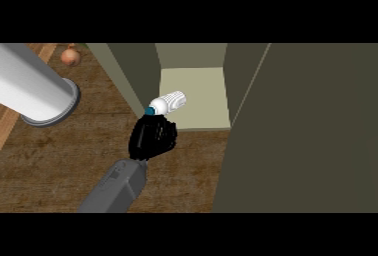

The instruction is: Pick up the bottled water, place it into the cabinet and close the cabinet

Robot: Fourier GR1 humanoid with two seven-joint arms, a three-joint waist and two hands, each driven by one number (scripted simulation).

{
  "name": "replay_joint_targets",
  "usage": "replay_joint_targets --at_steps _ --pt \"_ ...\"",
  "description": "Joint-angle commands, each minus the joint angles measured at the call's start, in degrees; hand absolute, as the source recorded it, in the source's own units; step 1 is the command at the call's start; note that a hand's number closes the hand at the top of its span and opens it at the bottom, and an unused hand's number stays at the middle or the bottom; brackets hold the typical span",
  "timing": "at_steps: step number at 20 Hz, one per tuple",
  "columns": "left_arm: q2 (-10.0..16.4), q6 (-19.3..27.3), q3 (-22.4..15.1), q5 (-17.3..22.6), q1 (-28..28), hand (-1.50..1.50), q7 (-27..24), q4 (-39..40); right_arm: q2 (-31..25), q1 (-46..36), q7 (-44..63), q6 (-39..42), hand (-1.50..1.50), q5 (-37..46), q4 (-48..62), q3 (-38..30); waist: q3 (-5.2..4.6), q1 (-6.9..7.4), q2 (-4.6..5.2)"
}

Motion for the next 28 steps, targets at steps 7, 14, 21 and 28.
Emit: replay_joint_targets --at_steps 7,14,21,28 --pt "-1.8 11.5 -5.5 4.5 -10.2 1.50 8.5 -4.7 1.6 2.7 -1.1 7.4 -1.50 -14.9 -0.1 -10.2 -0.07 -0.19 0.06" --pt "-1.9 15.9 -7.8 10.1 -19.1 1.50 7.1 3.0 1.2 2.3 -4.0 13.6 -1.50 -22.6 4.7 -18.2 -0.09 -1.94 0.44" --pt "-1.9 25.6 -9.3 15.1 -32.3 1.50 13.6 8.3 -1.9 0.9 -2.3 16.9 -1.50 -29.2 6.9 -24.9 -0.09 -2.82 0.58" --pt "-1.9 27.8 -12.8 18.6 -33.9 1.50 9.1 17.3 -3.2 0.4 -2.8 20.7 -1.50 -33.0 9.7 -27.5 -0.12 -4.35 1.23"
